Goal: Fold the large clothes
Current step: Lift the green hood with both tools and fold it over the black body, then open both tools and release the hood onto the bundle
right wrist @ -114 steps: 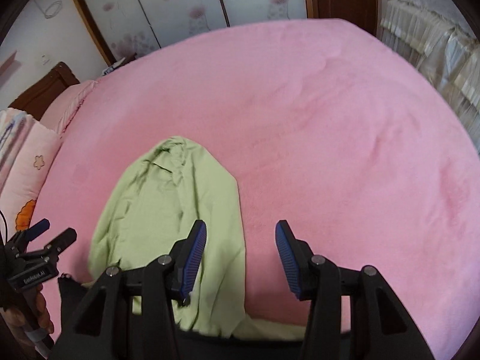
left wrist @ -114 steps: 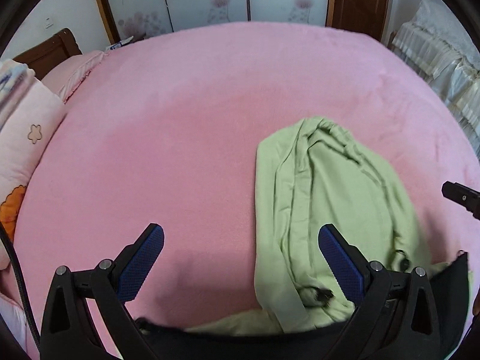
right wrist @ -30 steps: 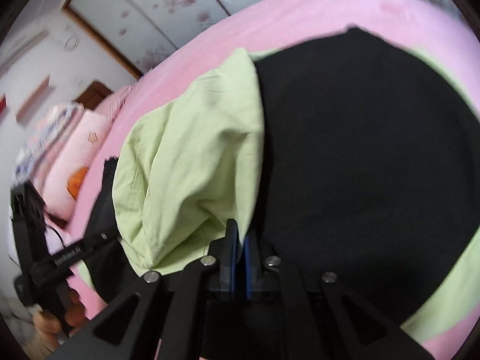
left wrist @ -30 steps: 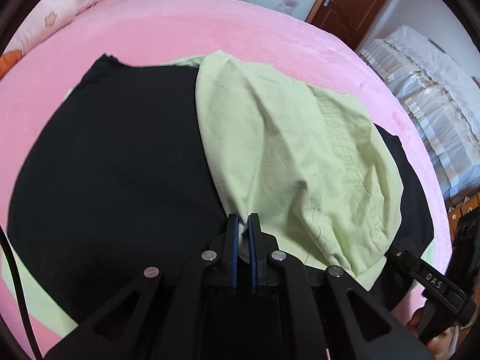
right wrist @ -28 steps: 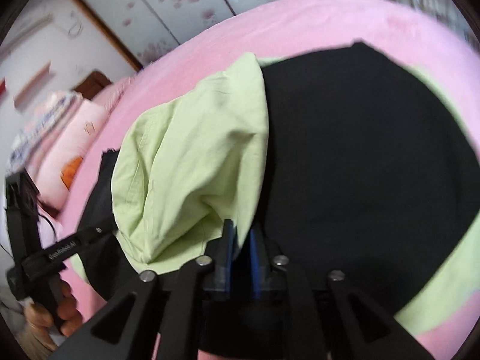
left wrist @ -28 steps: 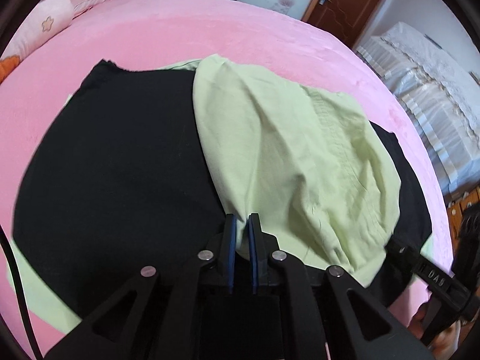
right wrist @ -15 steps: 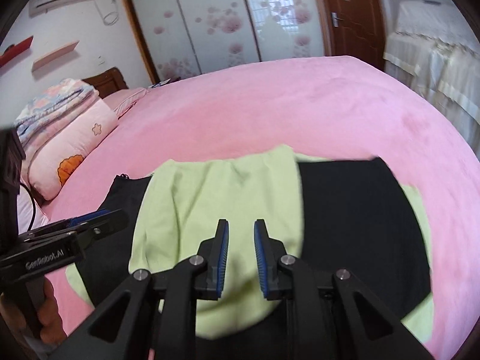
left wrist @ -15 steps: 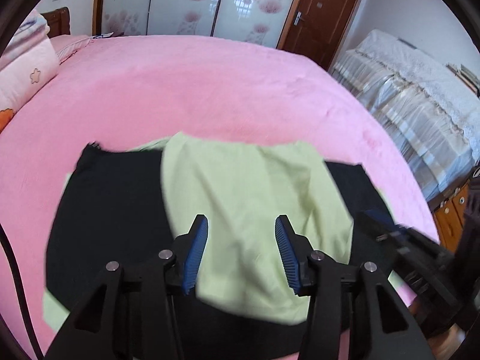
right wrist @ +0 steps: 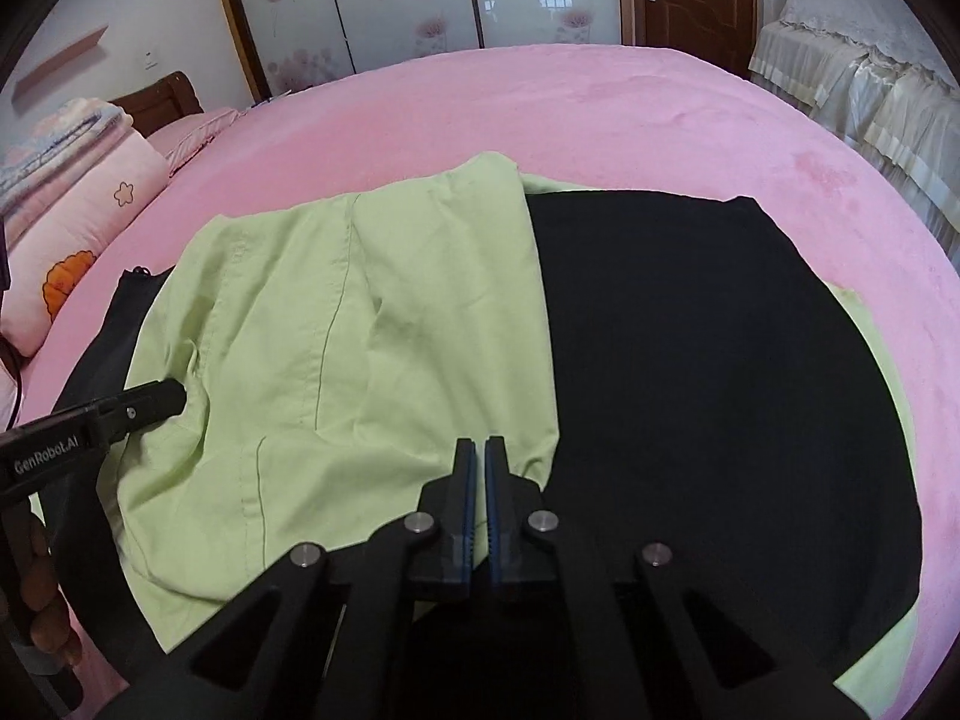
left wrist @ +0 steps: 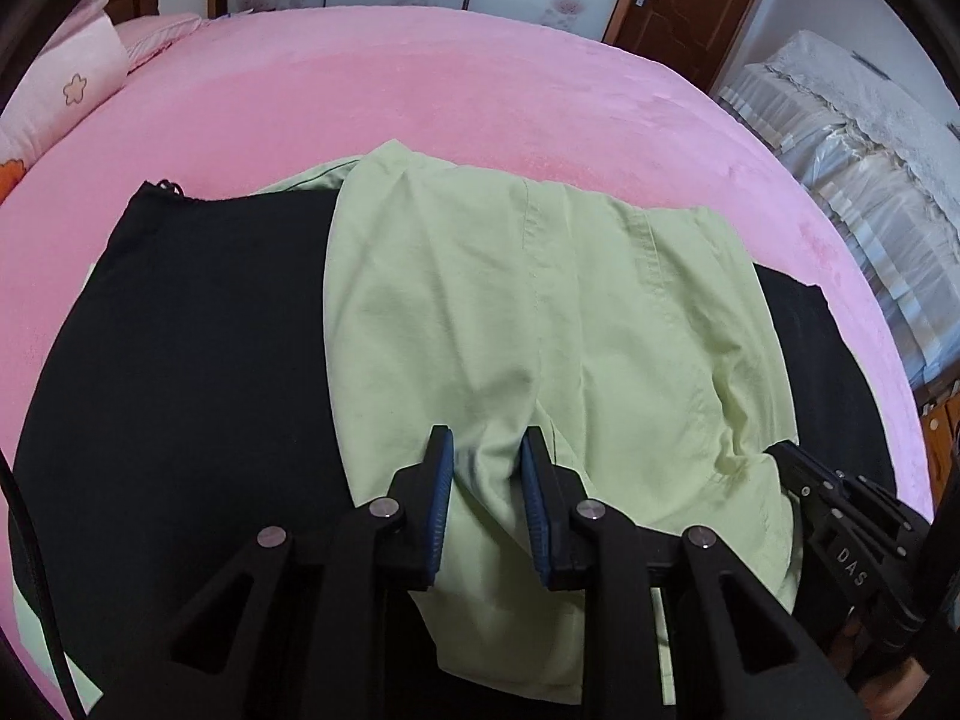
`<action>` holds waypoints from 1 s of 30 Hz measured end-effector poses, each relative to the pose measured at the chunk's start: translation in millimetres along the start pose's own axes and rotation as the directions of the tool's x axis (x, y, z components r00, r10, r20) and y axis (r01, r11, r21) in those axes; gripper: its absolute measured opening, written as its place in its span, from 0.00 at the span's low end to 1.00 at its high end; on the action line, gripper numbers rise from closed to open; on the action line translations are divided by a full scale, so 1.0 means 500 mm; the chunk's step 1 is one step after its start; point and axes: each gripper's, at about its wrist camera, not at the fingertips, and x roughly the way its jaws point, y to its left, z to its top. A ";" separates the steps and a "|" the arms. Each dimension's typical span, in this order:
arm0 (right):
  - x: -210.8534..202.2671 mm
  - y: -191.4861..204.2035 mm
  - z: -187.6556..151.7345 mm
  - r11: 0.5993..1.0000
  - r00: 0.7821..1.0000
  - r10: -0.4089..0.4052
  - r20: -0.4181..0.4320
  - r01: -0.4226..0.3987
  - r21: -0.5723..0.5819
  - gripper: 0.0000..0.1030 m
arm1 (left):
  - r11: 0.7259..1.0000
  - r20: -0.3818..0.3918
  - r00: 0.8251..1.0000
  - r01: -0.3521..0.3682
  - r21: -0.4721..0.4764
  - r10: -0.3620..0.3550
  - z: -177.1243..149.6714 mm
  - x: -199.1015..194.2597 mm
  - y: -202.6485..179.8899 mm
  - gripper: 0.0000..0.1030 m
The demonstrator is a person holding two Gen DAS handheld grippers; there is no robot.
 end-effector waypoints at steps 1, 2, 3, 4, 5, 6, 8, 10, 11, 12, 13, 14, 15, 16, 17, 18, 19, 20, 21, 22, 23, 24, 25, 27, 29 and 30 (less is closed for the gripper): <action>0.001 0.002 0.001 1.000 1.000 -0.007 -0.001 0.007 0.000 0.01 | 1.000 0.001 1.000 -0.003 0.001 0.003 0.000 0.003 -0.001 0.21; 0.002 0.006 0.001 1.000 1.000 -0.014 0.000 0.014 -0.002 0.01 | 1.000 0.000 1.000 -0.003 0.000 0.003 -0.002 0.004 0.001 0.21; 0.003 0.010 0.001 1.000 1.000 -0.024 0.001 0.024 -0.010 0.01 | 1.000 0.001 1.000 0.002 -0.003 -0.002 -0.003 0.002 0.003 0.21; 0.002 0.015 0.000 0.999 0.999 -0.036 0.004 0.036 -0.023 0.01 | 1.000 0.003 1.000 0.007 -0.007 -0.007 -0.002 0.003 0.004 0.21; 0.001 0.018 -0.001 0.999 0.999 -0.041 0.007 0.042 -0.028 0.02 | 1.000 0.005 1.000 0.011 -0.010 -0.011 -0.003 0.004 0.003 0.21; 0.000 0.023 0.000 0.998 0.999 -0.045 0.009 0.046 -0.032 0.03 | 1.000 0.005 1.000 0.013 -0.009 -0.013 -0.003 0.002 0.001 0.21; -0.009 0.025 0.000 0.999 0.999 -0.037 0.010 0.037 -0.028 0.05 | 1.000 0.009 1.000 0.013 -0.005 -0.013 -0.002 -0.005 -0.005 0.22; -0.023 0.028 0.002 1.000 1.000 -0.026 0.007 0.026 -0.011 0.05 | 1.000 0.010 1.000 0.002 0.010 -0.003 -0.001 -0.020 -0.014 0.27; -0.030 0.028 0.005 1.000 1.000 -0.016 0.005 0.016 -0.001 0.06 | 1.000 0.013 1.000 0.001 0.017 -0.001 0.000 -0.032 -0.020 0.31; -0.041 0.029 0.007 1.000 1.000 0.000 0.008 0.000 0.013 0.06 | 1.000 0.019 1.000 -0.004 0.024 0.004 0.001 -0.044 -0.026 0.35; -0.052 0.031 0.010 1.000 1.000 0.013 0.011 -0.014 0.023 0.06 | 1.000 0.025 1.000 -0.010 0.030 0.009 0.002 -0.055 -0.029 0.45; -0.064 0.034 0.013 0.999 1.000 0.023 0.016 -0.023 0.027 0.06 | 0.999 0.037 0.999 -0.019 0.037 0.018 0.004 -0.071 -0.035 0.54; -0.079 0.039 0.016 0.999 0.999 0.027 0.022 -0.027 0.030 0.06 | 0.999 0.053 0.998 -0.024 0.042 0.022 0.007 -0.091 -0.040 0.56; -0.100 0.045 0.021 0.999 0.999 0.029 0.029 -0.030 0.035 0.06 | 0.999 0.069 0.997 -0.022 0.045 0.019 0.011 -0.118 -0.045 0.58; -0.113 0.049 0.024 0.998 0.999 0.037 0.034 -0.039 0.039 0.06 | 0.999 0.080 0.997 -0.019 0.047 0.015 0.015 -0.137 -0.049 0.59; -0.131 0.054 0.028 0.998 0.998 0.042 0.037 -0.043 0.042 0.06 | 0.999 0.091 0.996 -0.016 0.047 0.011 0.020 -0.167 -0.054 0.59; -0.150 0.059 0.032 0.998 0.998 0.044 0.038 -0.046 0.044 0.06 | 0.999 0.098 0.995 -0.015 0.045 0.011 0.024 -0.187 -0.058 0.59; -0.169 0.062 0.037 0.998 0.998 0.050 0.039 -0.052 0.044 0.06 | 0.999 0.105 0.994 -0.017 0.041 0.013 0.028 -0.209 -0.062 0.61; -0.188 0.067 0.042 0.997 0.998 0.058 0.039 -0.060 0.044 0.06 | 0.999 0.113 0.993 -0.019 0.036 0.015 0.032 -0.236 -0.065 0.62; -0.211 0.072 0.047 0.997 0.997 0.068 0.041 -0.070 0.042 0.06 | 0.999 0.123 0.992 -0.018 0.031 0.014 0.037 -0.266 -0.069 0.67; -0.230 0.076 0.051 0.997 0.997 0.070 0.042 -0.072 0.040 0.06 | 0.999 0.132 0.991 -0.017 0.028 0.013 0.040 -0.292 -0.072 0.73; -0.251 0.080 0.056 0.997 0.996 0.070 0.045 -0.072 0.038 0.10 | 1.000 0.148 0.989 -0.019 0.023 0.016 0.043 -0.331 -0.072 0.75; -0.277 0.086 0.060 0.996 0.995 0.079 0.054 -0.081 0.034 0.13 | 1.000 0.157 0.987 -0.023 0.020 0.020 0.045 -0.358 -0.074 0.77; -0.322 0.093 0.064 0.994 0.993 0.098 0.073 -0.100 0.034 0.27 | 0.999 0.181 0.983 -0.024 0.026 0.019 0.048 -0.416 -0.081 0.77; -0.374 0.097 0.069 0.991 0.988 0.119 0.101 -0.124 0.043 0.30 | 0.998 0.200 0.979 -0.034 0.044 0.025 0.048 -0.477 -0.091 0.80; -0.395 0.100 0.071 0.990 0.985 0.127 0.113 -0.133 0.043 0.31 | 0.997 0.210 0.977 -0.052 0.052 0.040 0.045 -0.511 -0.099 0.82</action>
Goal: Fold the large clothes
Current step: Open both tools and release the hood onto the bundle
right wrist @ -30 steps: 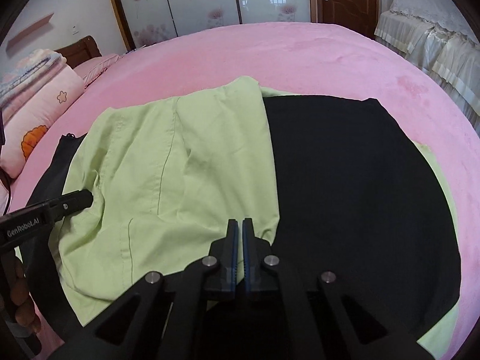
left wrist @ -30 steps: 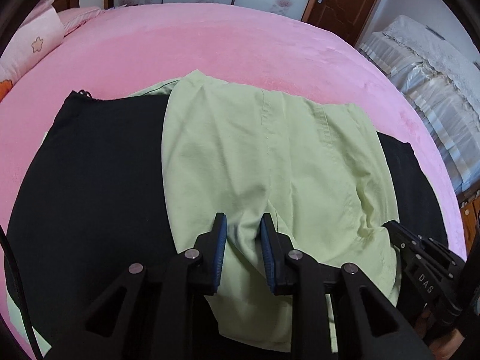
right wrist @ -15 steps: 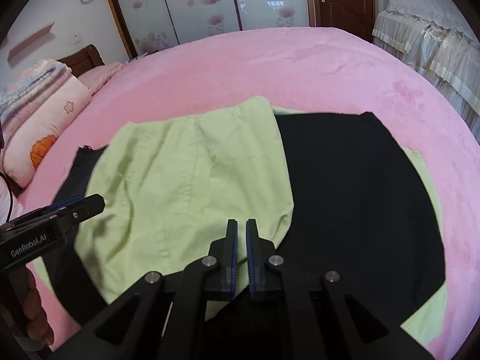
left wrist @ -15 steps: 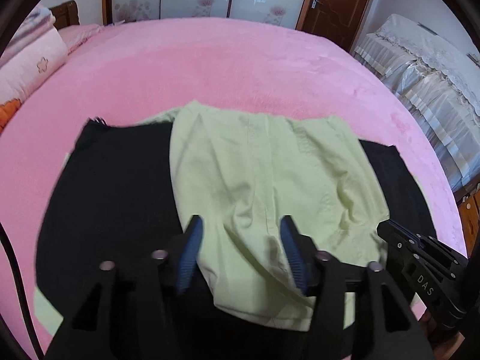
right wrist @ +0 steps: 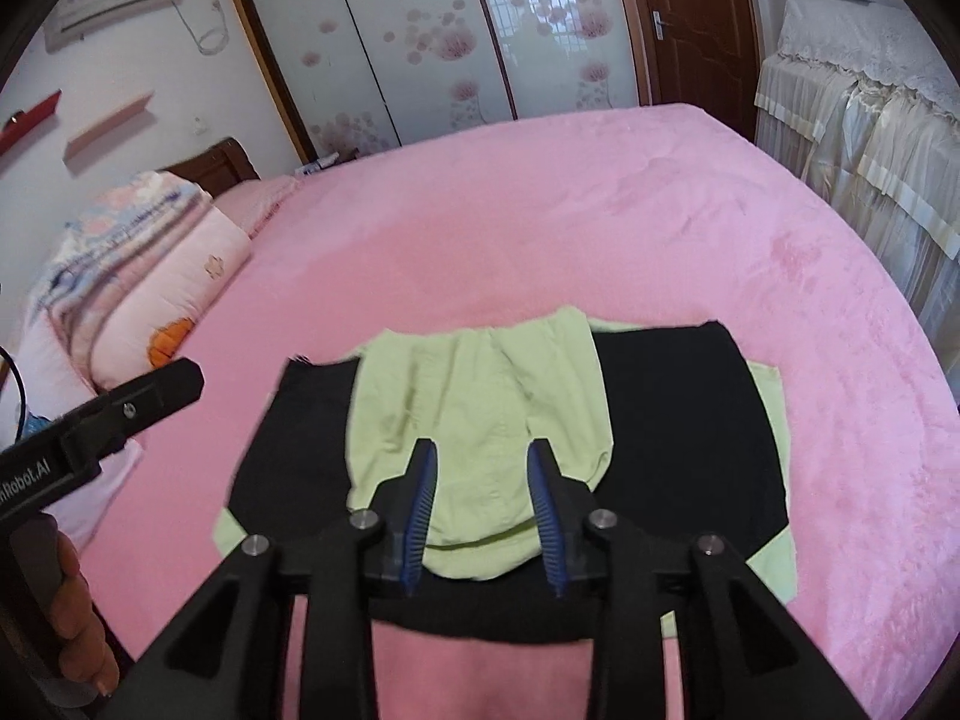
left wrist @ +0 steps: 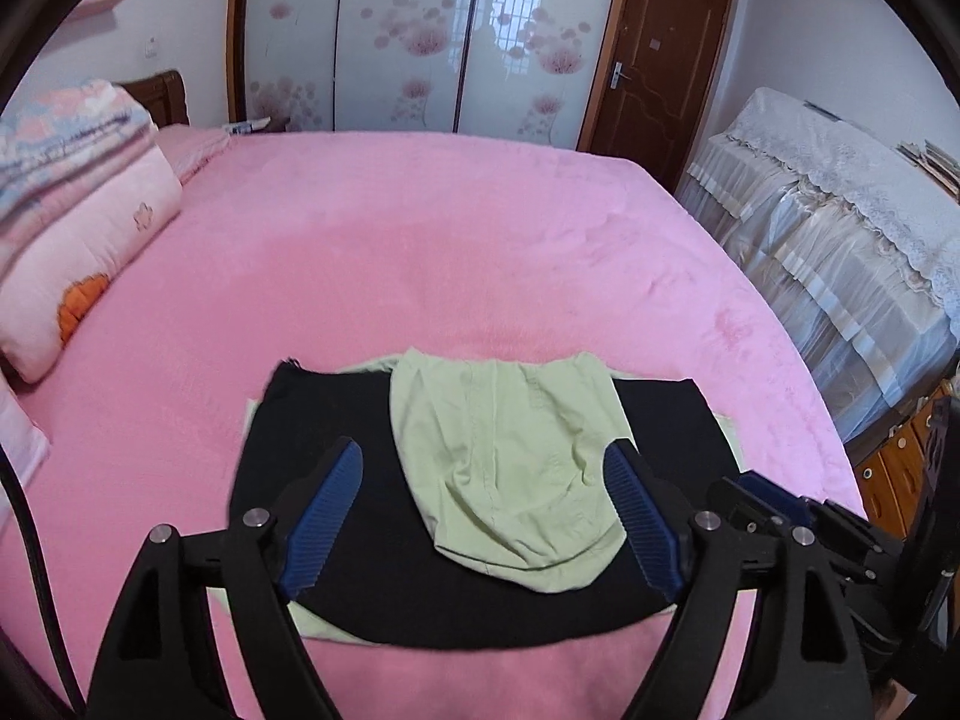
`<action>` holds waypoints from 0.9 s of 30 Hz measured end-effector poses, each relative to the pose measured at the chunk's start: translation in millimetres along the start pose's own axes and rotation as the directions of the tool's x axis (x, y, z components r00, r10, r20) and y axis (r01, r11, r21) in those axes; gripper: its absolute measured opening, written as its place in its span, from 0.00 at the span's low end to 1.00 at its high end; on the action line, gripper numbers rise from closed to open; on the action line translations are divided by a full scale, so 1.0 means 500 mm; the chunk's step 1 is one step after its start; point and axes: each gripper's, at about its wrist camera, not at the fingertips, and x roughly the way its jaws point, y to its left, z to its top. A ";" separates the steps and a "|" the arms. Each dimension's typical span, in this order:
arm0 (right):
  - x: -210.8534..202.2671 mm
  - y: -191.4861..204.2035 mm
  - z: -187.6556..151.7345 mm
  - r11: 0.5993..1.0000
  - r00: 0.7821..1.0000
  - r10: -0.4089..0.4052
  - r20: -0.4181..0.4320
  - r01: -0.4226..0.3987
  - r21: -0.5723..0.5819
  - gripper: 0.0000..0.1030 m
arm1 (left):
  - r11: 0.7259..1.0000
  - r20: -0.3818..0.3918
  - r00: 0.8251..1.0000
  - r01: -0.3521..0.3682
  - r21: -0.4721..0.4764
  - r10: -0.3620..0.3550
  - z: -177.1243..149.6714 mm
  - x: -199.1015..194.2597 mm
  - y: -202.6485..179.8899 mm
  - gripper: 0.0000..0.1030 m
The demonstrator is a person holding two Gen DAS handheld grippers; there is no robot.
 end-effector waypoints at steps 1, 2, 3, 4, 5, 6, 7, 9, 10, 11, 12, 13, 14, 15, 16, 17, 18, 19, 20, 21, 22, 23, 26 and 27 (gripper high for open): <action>-0.026 0.008 0.005 1.000 1.000 0.004 0.014 -0.004 -0.003 0.31 | 1.000 0.006 1.000 -0.012 0.007 0.012 0.003 -0.022 -0.003 0.85; -0.046 0.014 0.009 1.000 1.000 0.005 0.026 -0.005 -0.005 0.31 | 1.000 0.012 1.000 -0.023 0.013 0.023 0.005 -0.045 -0.005 0.85; -0.072 0.023 0.013 1.000 0.999 0.006 0.045 -0.005 -0.012 0.31 | 0.999 0.020 0.999 -0.034 0.019 0.033 0.008 -0.075 -0.007 0.86; -0.095 0.031 0.017 1.000 0.998 0.006 0.062 -0.005 -0.019 0.31 | 0.999 0.024 0.999 -0.039 0.022 0.039 0.010 -0.096 -0.008 0.86; -0.115 0.037 0.020 1.000 0.997 0.012 0.075 -0.010 -0.026 0.31 | 0.999 0.027 0.999 -0.042 0.025 0.042 0.010 -0.115 -0.008 0.87; -0.135 0.045 0.022 0.999 0.996 0.021 0.087 -0.018 -0.033 0.31 | 0.999 0.029 0.999 -0.045 0.026 0.044 0.010 -0.140 -0.007 0.88; -0.155 0.053 0.024 0.999 0.995 0.030 0.097 -0.027 -0.039 0.31 | 0.999 0.030 0.998 -0.047 0.025 0.046 0.009 -0.154 -0.005 0.92; -0.188 0.069 0.024 0.998 0.992 0.051 0.115 -0.046 -0.051 0.31 | 0.998 0.034 0.998 -0.055 0.019 0.055 0.004 -0.187 0.003 0.93; -0.201 0.077 0.023 0.997 0.991 0.059 0.121 -0.053 -0.058 0.31 | 0.998 0.035 0.998 -0.059 0.016 0.058 -0.001 -0.198 0.008 0.93; -0.209 0.082 0.021 0.996 0.990 0.065 0.126 -0.057 -0.064 0.31 | 0.998 0.033 0.998 -0.057 0.015 0.057 -0.008 -0.210 0.015 0.93; -0.217 0.089 0.018 0.995 0.989 0.071 0.132 -0.062 -0.073 0.31 | 0.998 0.031 0.998 -0.054 0.014 0.054 -0.015 -0.220 0.021 0.93; -0.223 0.098 0.014 0.994 0.988 0.075 0.138 -0.064 -0.085 0.31 | 0.999 0.029 0.998 -0.053 0.012 0.053 -0.022 -0.223 0.025 0.94; -0.224 0.101 0.011 0.994 0.987 0.076 0.140 -0.064 -0.091 0.31 | 0.999 0.027 0.998 -0.053 0.007 0.053 -0.032 -0.227 0.034 0.94; -0.224 0.107 0.005 0.993 0.987 0.078 0.144 -0.064 -0.100 0.31 | 0.999 0.022 0.998 -0.054 -0.001 0.054 -0.046 -0.226 0.043 0.94; -0.219 0.112 -0.003 0.992 0.986 0.077 0.147 -0.061 -0.109 0.31 | 0.998 0.016 0.998 -0.057 -0.014 0.057 -0.062 -0.220 0.054 0.95; -0.214 0.116 -0.012 0.992 0.986 0.077 0.150 -0.060 -0.115 0.31 | 0.998 0.009 0.998 -0.062 -0.027 0.062 -0.076 -0.211 0.064 0.95; -0.204 0.119 -0.020 0.991 0.986 0.076 0.151 -0.058 -0.119 0.31 | 0.997 -0.004 0.998 -0.069 -0.045 0.069 -0.097 -0.197 0.077 0.95; -0.187 0.121 -0.033 0.991 0.985 0.080 0.154 -0.061 -0.121 0.31 | 0.995 -0.012 0.997 -0.074 -0.061 0.073 -0.115 -0.181 0.089 0.95; -0.183 0.124 -0.043 0.990 0.984 0.083 0.159 -0.064 -0.125 0.31 | 0.994 -0.020 0.997 -0.077 -0.076 0.076 -0.133 -0.164 0.102 0.95; -0.172 0.123 -0.057 0.990 0.983 0.079 0.168 -0.057 -0.128 0.31 | 0.992 -0.036 0.996 -0.080 -0.098 0.077 -0.160 -0.137 0.120 0.95; -0.156 0.124 -0.071 0.990 0.981 0.067 0.181 -0.043 -0.132 0.31 | 0.991 -0.046 0.997 -0.072 -0.115 0.067 -0.178 -0.118 0.132 0.95; -0.143 0.126 -0.083 0.990 0.980 0.060 0.190 -0.034 -0.138 0.31 | 0.989 -0.056 0.997 -0.057 -0.137 0.050 -0.197 -0.098 0.146 0.95; -0.089 0.126 -0.120 0.989 0.979 0.035 0.202 -0.005 -0.147 0.31 | 0.974 -0.077 0.997 -0.002 -0.225 -0.016 -0.261 -0.027 0.194 0.95; -0.069 0.124 -0.132 0.989 0.980 0.033 0.198 -0.003 -0.146 0.31 | 0.964 -0.080 0.996 0.020 -0.267 -0.042 -0.288 0.005 0.213 0.95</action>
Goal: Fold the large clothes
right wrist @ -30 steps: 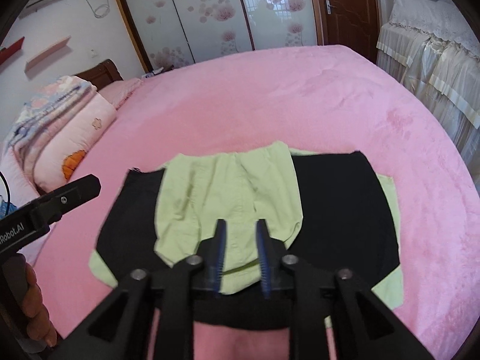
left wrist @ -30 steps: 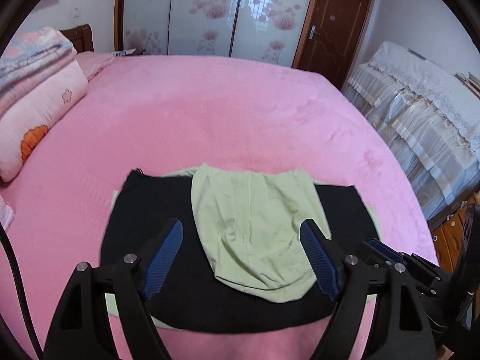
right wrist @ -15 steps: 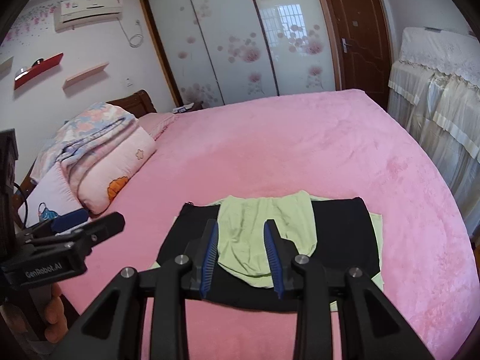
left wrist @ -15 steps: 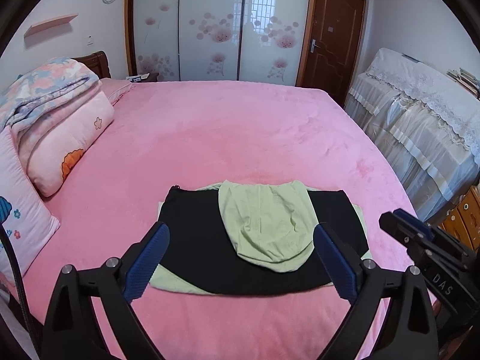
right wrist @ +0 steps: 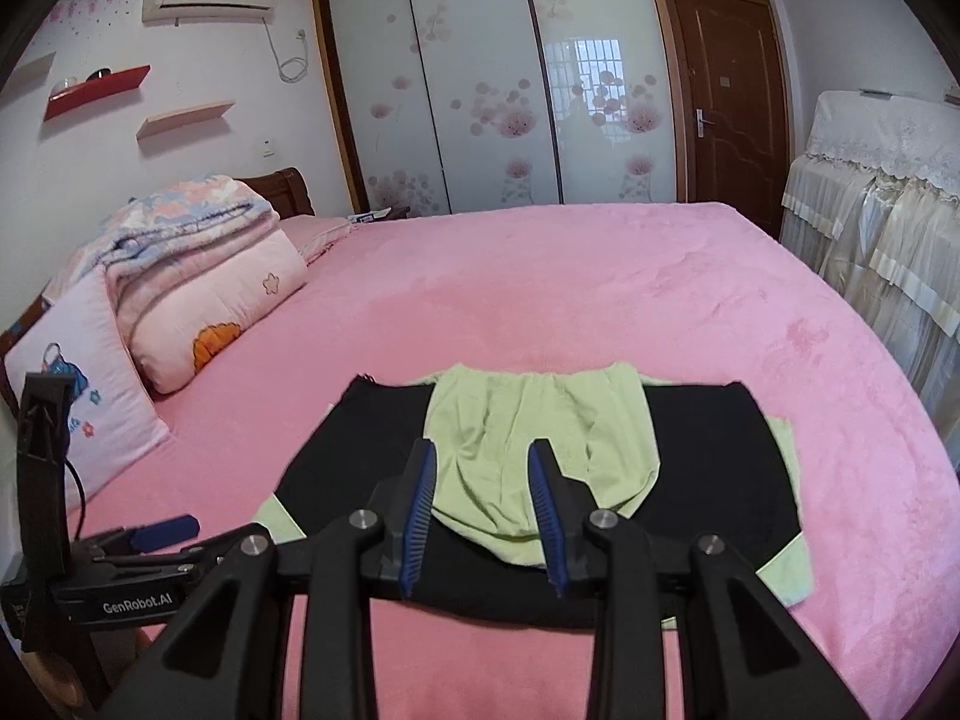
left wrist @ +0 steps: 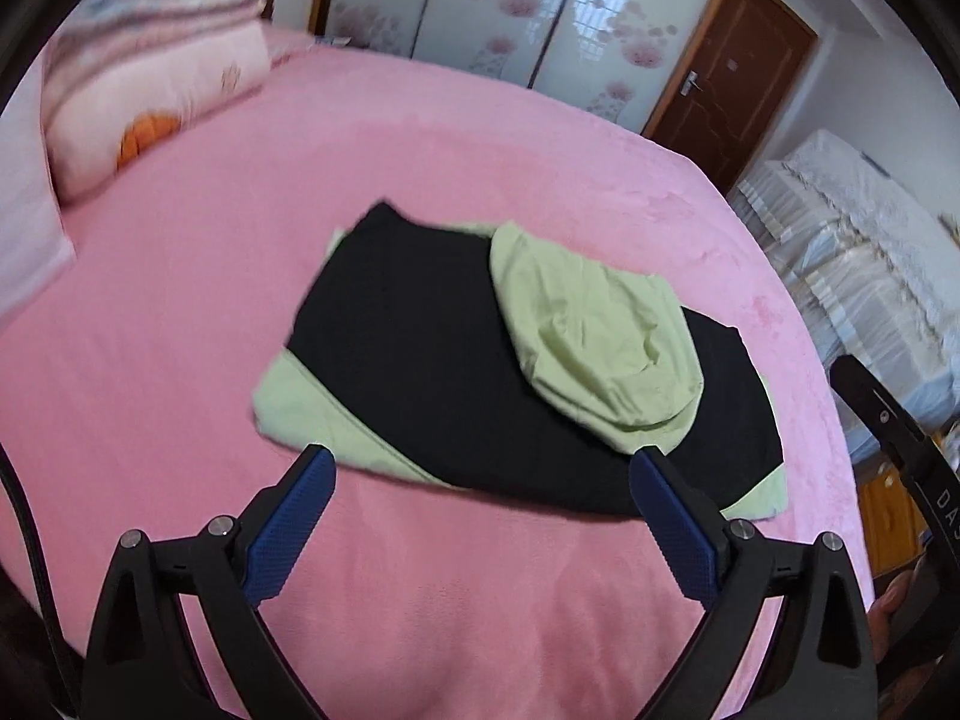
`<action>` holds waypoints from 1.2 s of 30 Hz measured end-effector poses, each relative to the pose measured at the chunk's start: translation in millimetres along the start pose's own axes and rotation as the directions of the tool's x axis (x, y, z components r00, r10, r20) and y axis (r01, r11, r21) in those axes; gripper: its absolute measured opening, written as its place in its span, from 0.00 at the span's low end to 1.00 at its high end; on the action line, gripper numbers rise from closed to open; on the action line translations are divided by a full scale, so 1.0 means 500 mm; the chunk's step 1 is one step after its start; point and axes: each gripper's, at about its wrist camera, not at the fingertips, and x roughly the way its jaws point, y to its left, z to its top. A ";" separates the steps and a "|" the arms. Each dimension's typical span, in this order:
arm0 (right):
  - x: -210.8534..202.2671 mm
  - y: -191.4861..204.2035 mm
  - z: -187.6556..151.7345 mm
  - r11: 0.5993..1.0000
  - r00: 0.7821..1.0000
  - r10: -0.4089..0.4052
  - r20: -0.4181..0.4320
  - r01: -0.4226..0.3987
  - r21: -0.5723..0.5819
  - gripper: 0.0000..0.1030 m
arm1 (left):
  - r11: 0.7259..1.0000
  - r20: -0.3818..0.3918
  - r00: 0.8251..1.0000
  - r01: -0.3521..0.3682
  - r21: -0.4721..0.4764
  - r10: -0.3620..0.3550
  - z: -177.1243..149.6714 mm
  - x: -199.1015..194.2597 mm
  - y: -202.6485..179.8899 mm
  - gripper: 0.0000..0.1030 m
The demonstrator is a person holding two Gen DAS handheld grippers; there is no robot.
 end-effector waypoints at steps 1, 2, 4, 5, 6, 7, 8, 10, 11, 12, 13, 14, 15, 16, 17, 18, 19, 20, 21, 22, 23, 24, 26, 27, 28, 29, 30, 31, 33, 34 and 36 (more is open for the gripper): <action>0.019 0.000 -0.016 1.000 1.000 -0.003 -0.007 0.003 0.002 0.31 | 0.999 -0.011 1.000 0.017 -0.030 -0.017 -0.011 0.024 0.018 0.95; 0.034 -0.001 -0.030 1.000 1.000 -0.005 -0.015 0.005 0.004 0.31 | 0.998 -0.022 0.999 0.034 -0.060 -0.035 -0.023 0.048 0.033 0.95; 0.071 -0.003 -0.058 1.000 0.999 -0.014 -0.036 0.015 0.005 0.31 | 0.986 -0.048 0.994 0.091 -0.137 -0.098 -0.049 0.104 0.072 0.95; 0.084 -0.005 -0.065 1.000 0.999 -0.014 -0.046 0.015 0.005 0.31 | 0.976 -0.060 0.989 0.121 -0.179 -0.133 -0.062 0.132 0.091 0.95; 0.099 -0.007 -0.076 1.000 0.998 -0.009 -0.059 0.010 0.009 0.31 | 0.967 -0.062 0.985 0.142 -0.214 -0.159 -0.073 0.154 0.105 0.95; 0.114 -0.010 -0.087 1.000 0.997 -0.006 -0.075 0.007 0.014 0.31 | 0.958 -0.063 0.983 0.154 -0.241 -0.174 -0.081 0.172 0.117 0.95; 0.126 -0.013 -0.096 1.000 0.996 -0.003 -0.088 0.004 0.019 0.31 | 0.949 -0.063 0.980 0.164 -0.269 -0.187 -0.087 0.189 0.129 0.95; 0.149 -0.019 -0.111 1.000 0.994 0.005 -0.108 -0.002 0.028 0.31 | 0.923 -0.042 0.974 0.197 -0.332 -0.223 -0.099 0.223 0.155 0.95; 0.157 -0.022 -0.116 0.999 0.993 0.009 -0.114 -0.006 0.032 0.31 | 0.912 -0.026 0.973 0.207 -0.353 -0.231 -0.103 0.235 0.164 0.94; 0.165 -0.024 -0.121 0.999 0.993 0.018 -0.118 -0.013 0.036 0.31 | 0.902 0.000 0.971 0.222 -0.369 -0.239 -0.105 0.245 0.173 0.94; 0.173 -0.026 -0.126 0.999 0.992 0.022 -0.122 -0.017 0.038 0.31 | 0.898 0.026 0.970 0.234 -0.372 -0.242 -0.104 0.252 0.178 0.94; 0.179 -0.027 -0.129 0.999 0.992 0.025 -0.123 -0.020 0.040 0.31 | 0.898 0.045 0.969 0.240 -0.368 -0.241 -0.101 0.257 0.178 0.94; 0.185 -0.027 -0.132 0.999 0.992 0.028 -0.126 -0.023 0.041 0.31 | 0.901 0.066 0.969 0.244 -0.359 -0.236 -0.094 0.262 0.176 0.94; 0.193 -0.027 -0.135 0.999 0.991 0.029 -0.131 -0.024 0.040 0.31 | 0.906 0.086 0.970 0.242 -0.347 -0.226 -0.086 0.268 0.174 0.94; 0.199 -0.027 -0.137 0.999 0.991 0.027 -0.134 -0.022 0.040 0.31 | 0.908 0.096 0.970 0.241 -0.343 -0.222 -0.077 0.272 0.175 0.94; 0.205 -0.026 -0.139 0.999 0.990 0.028 -0.138 -0.023 0.039 0.31 | 0.908 0.113 0.970 0.242 -0.342 -0.216 -0.066 0.279 0.176 0.94; 0.214 -0.026 -0.141 0.999 0.989 0.029 -0.144 -0.024 0.034 0.31 | 0.906 0.123 0.969 0.244 -0.346 -0.214 -0.055 0.283 0.179 0.94; 0.219 -0.026 -0.141 0.999 0.989 0.027 -0.147 -0.022 0.031 0.31 | 0.904 0.131 0.969 0.245 -0.351 -0.211 -0.043 0.289 0.181 0.93; 0.225 -0.026 -0.141 0.999 0.989 0.026 -0.148 -0.022 0.029 0.31 | 0.900 0.144 0.967 0.250 -0.358 -0.211 -0.030 0.293 0.187 0.93; 0.232 -0.027 -0.139 0.999 0.988 0.028 -0.151 -0.024 0.026 0.31 | 0.897 0.153 0.966 0.251 -0.364 -0.208 -0.019 0.298 0.191 0.90; 0.237 -0.028 -0.137 0.999 0.988 0.028 -0.151 -0.024 0.025 0.31 | 0.893 0.162 0.965 0.254 -0.372 -0.207 -0.010 0.298 0.197 0.85; 0.243 -0.029 -0.134 1.000 0.988 0.024 -0.152 -0.021 0.022 0.31 | 0.888 0.172 0.963 0.258 -0.380 -0.206 0.002 0.305 0.200 0.82; 0.256 -0.028 -0.126 1.000 0.989 -0.001 -0.145 0.002 0.005 0.30 | 0.892 0.179 0.965 0.248 -0.377 -0.192 0.021 0.310 0.202 0.62; 0.264 -0.027 -0.119 1.000 0.990 -0.017 -0.137 0.016 -0.009 0.30 | 0.900 0.171 0.970 0.228 -0.372 -0.175 0.030 0.312 0.201 0.56; 0.271 -0.026 -0.112 1.000 0.991 -0.025 -0.130 0.023 -0.018 0.28 | 0.908 0.166 0.973 0.214 -0.361 -0.163 0.036 0.313 0.197 0.42; 0.277 -0.025 -0.107 0.999 0.992 -0.034 -0.125 0.032 -0.025 0.24 | 0.913 0.165 0.974 0.206 -0.351 -0.156 0.038 0.311 0.193 0.28; 0.284 -0.024 -0.100 0.998 0.992 -0.049 -0.116 0.045 -0.034 0.22 | 0.929 0.158 0.980 0.168 -0.331 -0.120 0.043 0.306 0.184 0.23; 0.294 -0.023 -0.093 0.997 0.993 -0.065 -0.101 0.060 -0.048 0.21 | 0.939 0.156 0.983 0.141 -0.314 -0.096 0.047 0.302 0.179 0.12; 0.311 -0.022 -0.088 0.993 0.991 -0.100 -0.089 0.095 -0.066 0.15 | 0.955 0.173 0.983 0.111 -0.276 -0.064 0.051 0.288 0.165 0.09; 0.326 -0.023 -0.089 0.991 0.989 -0.115 -0.096 0.109 -0.073 0.13 | 0.960 0.190 0.980 0.105 -0.259 -0.055 0.052 0.279 0.157 0.08; 0.352 -0.027 -0.099 0.989 0.983 -0.131 -0.131 0.121 -0.079 0.09 | 0.971 0.231 0.972 0.096 -0.218 -0.045 0.056 0.253 0.135 0.07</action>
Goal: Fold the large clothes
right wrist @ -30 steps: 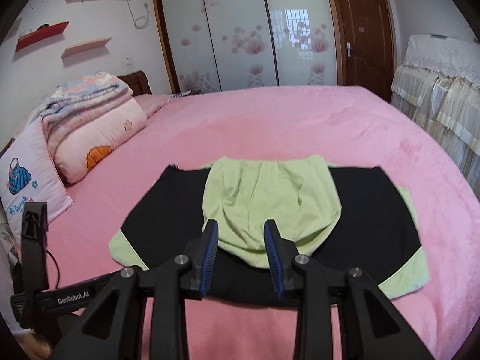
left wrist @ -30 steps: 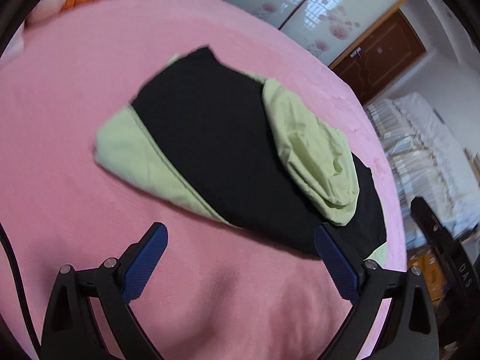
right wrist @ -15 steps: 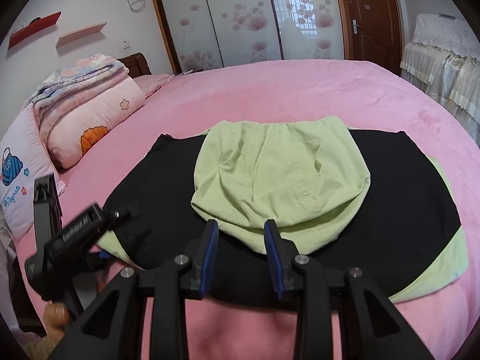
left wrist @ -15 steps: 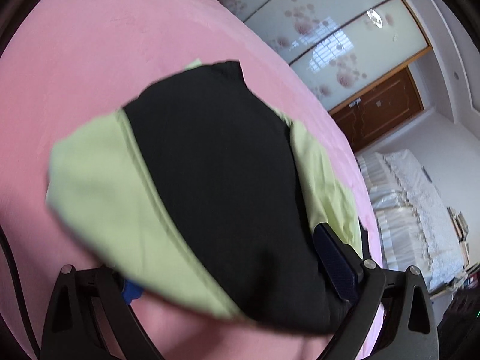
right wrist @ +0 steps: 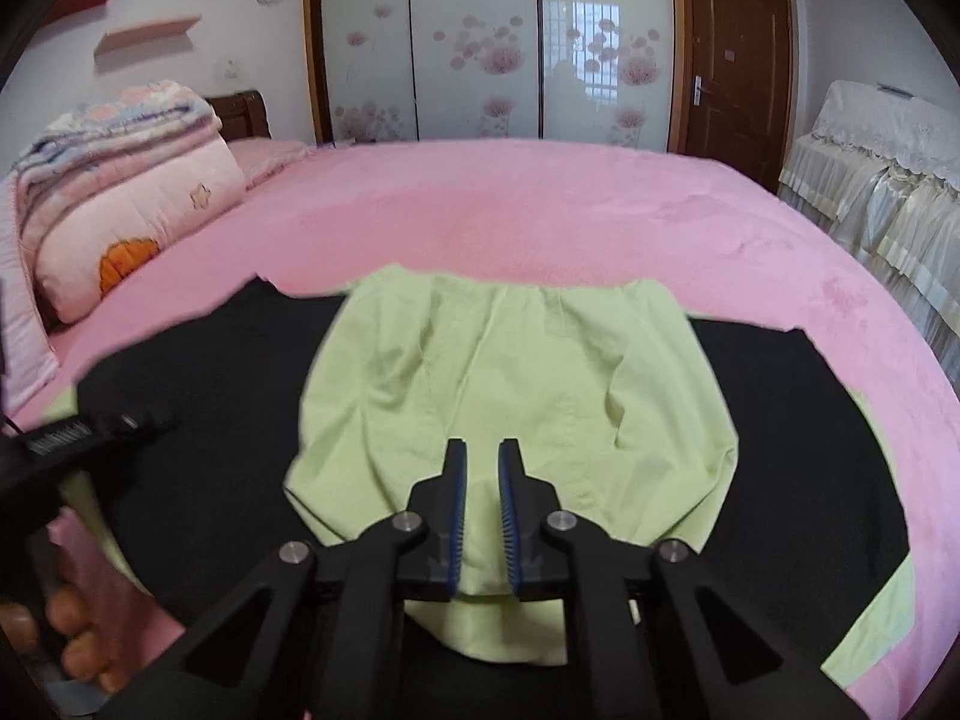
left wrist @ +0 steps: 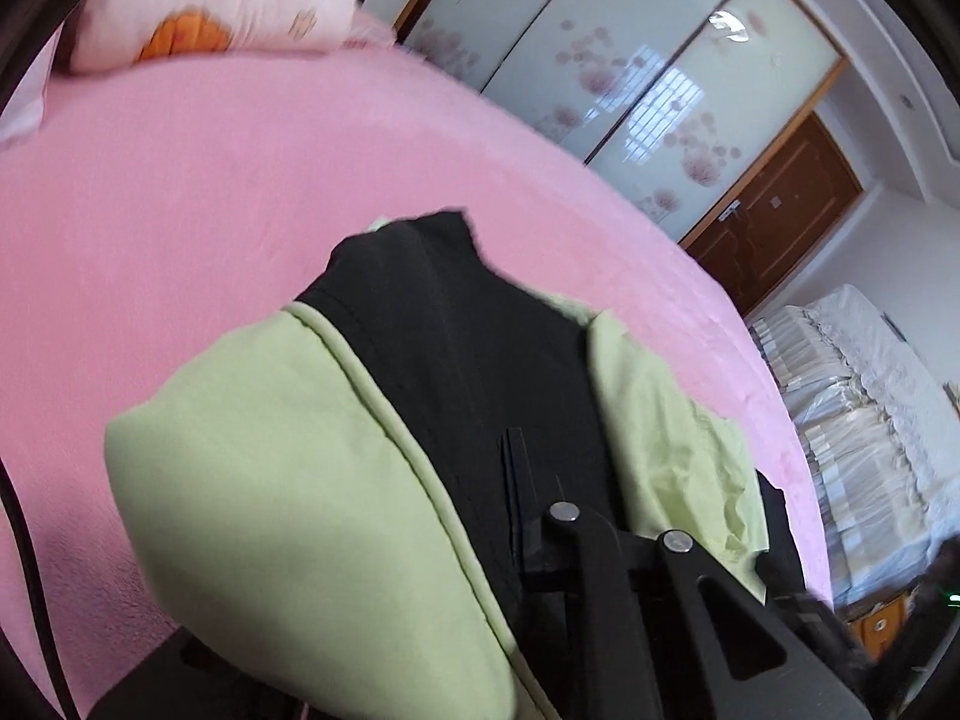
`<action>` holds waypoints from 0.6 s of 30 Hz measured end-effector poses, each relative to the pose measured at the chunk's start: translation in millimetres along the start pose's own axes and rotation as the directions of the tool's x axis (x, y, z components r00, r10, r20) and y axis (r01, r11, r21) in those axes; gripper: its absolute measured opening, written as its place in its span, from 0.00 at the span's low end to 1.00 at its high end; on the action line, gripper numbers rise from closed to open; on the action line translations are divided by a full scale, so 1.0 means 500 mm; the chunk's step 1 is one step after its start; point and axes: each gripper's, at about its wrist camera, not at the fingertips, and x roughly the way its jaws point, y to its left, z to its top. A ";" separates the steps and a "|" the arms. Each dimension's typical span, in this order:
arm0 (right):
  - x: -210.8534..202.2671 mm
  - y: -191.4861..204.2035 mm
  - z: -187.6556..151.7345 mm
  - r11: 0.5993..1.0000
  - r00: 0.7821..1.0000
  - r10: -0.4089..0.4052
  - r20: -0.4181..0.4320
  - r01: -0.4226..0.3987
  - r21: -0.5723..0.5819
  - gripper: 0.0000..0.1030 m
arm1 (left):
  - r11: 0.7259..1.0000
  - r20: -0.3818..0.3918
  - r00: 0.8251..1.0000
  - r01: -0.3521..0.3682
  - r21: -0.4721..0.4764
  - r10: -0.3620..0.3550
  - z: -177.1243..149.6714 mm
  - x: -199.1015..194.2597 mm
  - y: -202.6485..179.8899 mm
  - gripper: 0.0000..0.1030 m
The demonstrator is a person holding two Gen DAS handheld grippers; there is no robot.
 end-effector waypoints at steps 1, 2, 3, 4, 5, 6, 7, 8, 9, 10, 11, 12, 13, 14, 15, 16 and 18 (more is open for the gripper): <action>0.021 0.001 -0.011 1.000 0.999 -0.008 -0.037 0.007 -0.006 0.08 | 1.000 0.018 1.000 0.000 0.022 0.000 0.002 -0.008 -0.013 0.07; 0.039 0.002 -0.023 1.000 0.997 0.004 -0.071 -0.005 -0.006 0.05 | 0.999 0.037 0.999 0.002 0.045 -0.004 0.005 -0.014 -0.028 0.07; 0.059 0.003 -0.038 1.000 0.993 0.026 -0.119 -0.027 -0.002 0.03 | 0.997 0.058 0.998 0.015 0.079 -0.020 0.009 -0.024 -0.052 0.07; 0.070 0.002 -0.053 0.999 0.990 0.038 -0.134 -0.037 0.008 0.03 | 0.994 0.063 0.997 0.032 0.100 -0.038 0.009 -0.032 -0.070 0.07; 0.071 0.000 -0.060 0.999 0.992 0.040 -0.123 -0.039 0.013 0.03 | 0.991 0.070 0.996 0.043 0.123 -0.052 0.009 -0.037 -0.090 0.07; 0.072 -0.004 -0.061 0.999 0.991 0.048 -0.121 -0.045 0.023 0.03 | 0.986 0.085 0.994 0.048 0.159 -0.062 0.008 -0.045 -0.115 0.07; 0.073 -0.011 -0.060 0.997 0.990 0.065 -0.125 -0.059 0.050 0.03 | 0.979 0.099 0.992 0.058 0.198 -0.079 0.006 -0.054 -0.143 0.06; 0.075 -0.020 -0.059 0.994 0.988 0.084 -0.129 -0.075 0.077 0.03 | 0.971 0.106 0.990 0.071 0.228 -0.097 0.003 -0.060 -0.166 0.06; 0.076 -0.029 -0.059 0.990 0.986 0.106 -0.130 -0.093 0.105 0.03 | 0.960 0.112 0.987 0.083 0.266 -0.117 -0.001 -0.069 -0.198 0.06; 0.076 -0.039 -0.060 0.985 0.983 0.132 -0.126 -0.116 0.129 0.03 | 0.952 0.114 0.985 0.090 0.291 -0.128 -0.004 -0.072 -0.221 0.06; 0.077 -0.043 -0.063 0.982 0.982 0.146 -0.122 -0.129 0.141 0.03 | 0.944 0.112 0.984 0.098 0.315 -0.140 -0.008 -0.074 -0.243 0.06; 0.075 -0.051 -0.066 0.977 0.979 0.165 -0.118 -0.146 0.158 0.03 | 0.932 0.107 0.981 0.114 0.345 -0.160 -0.016 -0.074 -0.273 0.06; 0.072 -0.060 -0.067 0.969 0.975 0.189 -0.114 -0.167 0.181 0.03 | 0.923 0.103 0.980 0.123 0.363 -0.171 -0.021 -0.074 -0.293 0.06; 0.069 -0.068 -0.068 0.961 0.971 0.212 -0.111 -0.187 0.202 0.03 | 0.915 0.099 0.979 0.130 0.382 -0.180 -0.025 -0.075 -0.312 0.06; 0.063 -0.081 -0.069 0.951 0.965 0.239 -0.108 -0.210 0.229 0.03 | 0.901 0.093 0.977 0.139 0.411 -0.193 -0.033 -0.073 -0.341 0.06; 0.054 -0.097 -0.070 0.934 0.957 0.272 -0.104 -0.237 0.265 0.03 | 0.890 0.089 0.975 0.147 0.431 -0.204 -0.040 -0.075 -0.360 0.06; 0.026 -0.132 -0.076 0.903 0.943 0.321 -0.082 -0.279 0.328 0.03 | 0.862 0.069 0.971 0.169 0.478 -0.228 -0.060 -0.076 -0.402 0.06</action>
